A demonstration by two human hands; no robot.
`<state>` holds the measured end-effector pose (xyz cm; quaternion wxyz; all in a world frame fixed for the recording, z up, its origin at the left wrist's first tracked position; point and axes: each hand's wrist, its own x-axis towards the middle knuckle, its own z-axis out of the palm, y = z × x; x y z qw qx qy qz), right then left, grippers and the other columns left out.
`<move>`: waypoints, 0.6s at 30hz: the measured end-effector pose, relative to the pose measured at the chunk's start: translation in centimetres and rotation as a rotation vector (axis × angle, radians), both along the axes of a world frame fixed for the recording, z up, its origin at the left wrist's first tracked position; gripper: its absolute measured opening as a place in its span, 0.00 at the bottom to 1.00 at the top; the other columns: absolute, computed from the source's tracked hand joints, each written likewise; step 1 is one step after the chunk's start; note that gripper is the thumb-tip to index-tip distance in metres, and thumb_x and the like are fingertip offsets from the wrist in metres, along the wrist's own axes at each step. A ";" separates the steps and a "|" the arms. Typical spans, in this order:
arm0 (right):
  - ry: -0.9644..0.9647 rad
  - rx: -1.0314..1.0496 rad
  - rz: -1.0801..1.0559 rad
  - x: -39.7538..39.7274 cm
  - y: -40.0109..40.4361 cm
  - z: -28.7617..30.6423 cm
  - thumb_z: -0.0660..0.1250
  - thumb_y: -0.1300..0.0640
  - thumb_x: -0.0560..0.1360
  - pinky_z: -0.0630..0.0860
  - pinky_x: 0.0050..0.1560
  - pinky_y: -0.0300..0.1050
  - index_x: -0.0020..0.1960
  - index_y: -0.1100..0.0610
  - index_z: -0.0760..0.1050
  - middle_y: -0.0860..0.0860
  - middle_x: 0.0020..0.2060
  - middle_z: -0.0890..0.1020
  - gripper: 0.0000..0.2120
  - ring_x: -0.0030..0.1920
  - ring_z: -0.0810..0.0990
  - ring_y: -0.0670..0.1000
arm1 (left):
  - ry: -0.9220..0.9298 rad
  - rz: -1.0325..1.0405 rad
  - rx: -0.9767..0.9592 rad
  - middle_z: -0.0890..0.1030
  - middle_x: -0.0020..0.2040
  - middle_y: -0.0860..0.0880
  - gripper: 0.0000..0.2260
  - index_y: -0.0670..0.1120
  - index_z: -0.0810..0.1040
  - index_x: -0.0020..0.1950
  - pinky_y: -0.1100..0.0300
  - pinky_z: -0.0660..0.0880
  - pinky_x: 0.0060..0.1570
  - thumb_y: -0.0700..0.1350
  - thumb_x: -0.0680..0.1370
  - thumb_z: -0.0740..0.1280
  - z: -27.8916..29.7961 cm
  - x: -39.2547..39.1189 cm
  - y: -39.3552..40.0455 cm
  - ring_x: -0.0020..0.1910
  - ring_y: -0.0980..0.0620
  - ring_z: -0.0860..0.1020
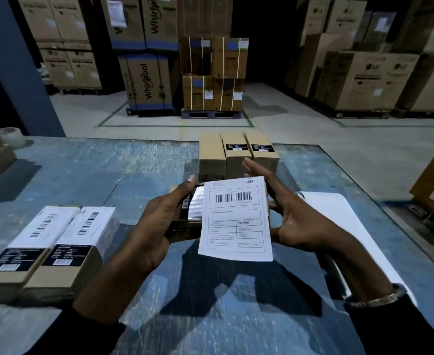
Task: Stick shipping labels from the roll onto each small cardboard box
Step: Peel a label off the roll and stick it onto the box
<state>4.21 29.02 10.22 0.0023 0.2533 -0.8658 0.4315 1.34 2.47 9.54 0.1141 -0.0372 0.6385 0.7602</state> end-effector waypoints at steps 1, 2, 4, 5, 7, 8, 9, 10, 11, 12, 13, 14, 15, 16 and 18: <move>0.023 0.009 -0.020 -0.1 -0.4 -0.2 0.83 0.60 0.72 0.70 0.79 0.59 0.86 0.38 0.45 0.36 0.81 0.65 0.60 0.82 0.62 0.40 | -0.006 -0.009 -0.005 0.89 0.55 0.42 0.22 0.46 0.87 0.62 0.43 0.85 0.55 0.61 0.78 0.72 0.0 0.0 0.0 0.53 0.41 0.88; 0.034 -0.010 -0.040 -0.2 -0.6 -0.4 0.84 0.59 0.71 0.72 0.77 0.60 0.85 0.37 0.45 0.38 0.80 0.68 0.61 0.81 0.65 0.41 | -0.014 -0.019 -0.007 0.89 0.55 0.42 0.21 0.46 0.87 0.62 0.42 0.84 0.57 0.61 0.78 0.72 0.0 -0.1 0.0 0.55 0.40 0.88; 0.051 -0.058 -0.084 -0.1 -0.8 -0.5 0.85 0.56 0.69 0.75 0.74 0.56 0.85 0.34 0.45 0.38 0.73 0.76 0.61 0.77 0.71 0.43 | -0.045 -0.029 0.005 0.89 0.56 0.43 0.21 0.47 0.87 0.63 0.41 0.83 0.60 0.61 0.79 0.71 0.0 -0.2 0.0 0.56 0.41 0.87; 0.071 -0.073 -0.093 0.0 -0.8 -0.4 0.85 0.54 0.69 0.77 0.72 0.53 0.85 0.34 0.47 0.37 0.71 0.78 0.60 0.75 0.74 0.44 | -0.063 -0.024 0.021 0.89 0.56 0.43 0.21 0.46 0.87 0.63 0.42 0.83 0.60 0.60 0.80 0.71 0.0 -0.2 0.0 0.56 0.41 0.87; 0.128 -0.108 -0.106 0.2 -0.9 -0.2 0.85 0.54 0.68 0.80 0.68 0.51 0.84 0.35 0.52 0.39 0.69 0.80 0.57 0.72 0.78 0.46 | -0.095 -0.020 0.057 0.88 0.57 0.42 0.21 0.45 0.86 0.64 0.44 0.81 0.62 0.59 0.80 0.71 0.1 -0.2 0.0 0.60 0.39 0.86; 0.147 -0.133 -0.111 0.3 -1.0 -0.2 0.85 0.54 0.68 0.82 0.66 0.51 0.84 0.36 0.55 0.41 0.69 0.80 0.56 0.71 0.79 0.47 | -0.110 -0.025 0.069 0.88 0.58 0.41 0.22 0.44 0.86 0.65 0.43 0.80 0.64 0.59 0.80 0.71 0.1 -0.2 0.0 0.62 0.38 0.85; 0.164 -0.152 -0.116 0.3 -1.0 -0.2 0.86 0.55 0.67 0.82 0.64 0.51 0.83 0.37 0.58 0.41 0.68 0.80 0.54 0.70 0.80 0.48 | -0.121 -0.031 0.073 0.88 0.58 0.41 0.23 0.44 0.85 0.65 0.42 0.80 0.65 0.59 0.80 0.71 0.2 -0.1 0.1 0.63 0.37 0.84; 0.181 -0.162 -0.121 0.3 -1.1 -0.2 0.86 0.55 0.67 0.83 0.63 0.51 0.83 0.38 0.59 0.41 0.68 0.81 0.53 0.69 0.81 0.48 | -0.126 -0.037 0.073 0.88 0.58 0.41 0.23 0.43 0.85 0.66 0.41 0.79 0.66 0.59 0.80 0.71 0.2 -0.1 0.1 0.64 0.36 0.84; 0.195 -0.166 -0.128 0.3 -1.1 -0.2 0.86 0.56 0.67 0.84 0.62 0.50 0.82 0.39 0.61 0.40 0.67 0.81 0.53 0.68 0.81 0.49 | -0.131 -0.042 0.072 0.88 0.58 0.41 0.23 0.43 0.85 0.66 0.42 0.80 0.64 0.59 0.80 0.71 0.2 0.0 0.1 0.63 0.37 0.84; 0.209 -0.171 -0.138 0.3 -1.1 -0.2 0.87 0.57 0.66 0.84 0.61 0.50 0.81 0.40 0.63 0.40 0.66 0.82 0.52 0.67 0.82 0.49 | -0.134 -0.046 0.073 0.88 0.57 0.42 0.22 0.44 0.85 0.66 0.44 0.82 0.61 0.59 0.81 0.70 0.3 0.1 0.2 0.61 0.39 0.85; 0.223 -0.182 -0.152 0.3 -1.1 -0.2 0.87 0.58 0.66 0.84 0.61 0.49 0.80 0.41 0.64 0.40 0.65 0.83 0.51 0.66 0.82 0.49 | -0.138 -0.052 0.080 0.88 0.57 0.42 0.21 0.44 0.85 0.66 0.47 0.82 0.55 0.58 0.81 0.70 0.4 0.3 0.2 0.58 0.41 0.86; 0.237 -0.198 -0.167 0.3 -1.1 -0.1 0.87 0.58 0.66 0.84 0.61 0.48 0.80 0.42 0.66 0.39 0.64 0.83 0.49 0.66 0.82 0.49 | -0.137 -0.063 0.095 0.88 0.57 0.43 0.21 0.44 0.85 0.66 0.50 0.84 0.51 0.57 0.81 0.70 0.6 0.4 0.3 0.55 0.43 0.86; 0.248 -0.216 -0.183 0.3 -1.1 -0.1 0.87 0.58 0.66 0.83 0.61 0.48 0.79 0.42 0.67 0.39 0.64 0.83 0.48 0.66 0.82 0.48 | -0.131 -0.077 0.115 0.88 0.57 0.43 0.21 0.45 0.84 0.67 0.51 0.84 0.47 0.57 0.82 0.69 0.7 0.5 0.3 0.53 0.45 0.86; 0.258 -0.234 -0.199 0.3 -1.1 -0.2 0.86 0.56 0.66 0.83 0.62 0.48 0.79 0.41 0.68 0.39 0.64 0.83 0.47 0.66 0.82 0.48 | -0.114 -0.092 0.132 0.88 0.58 0.43 0.20 0.45 0.83 0.68 0.52 0.85 0.45 0.56 0.82 0.69 0.7 0.6 0.3 0.52 0.45 0.87; 0.260 -0.289 -0.233 0.2 -1.1 -0.3 0.85 0.52 0.66 0.84 0.63 0.51 0.78 0.40 0.69 0.40 0.65 0.83 0.45 0.66 0.83 0.48 | -0.057 -0.132 0.136 0.88 0.59 0.42 0.20 0.47 0.82 0.68 0.49 0.85 0.50 0.58 0.83 0.66 0.9 0.7 -0.1 0.54 0.45 0.88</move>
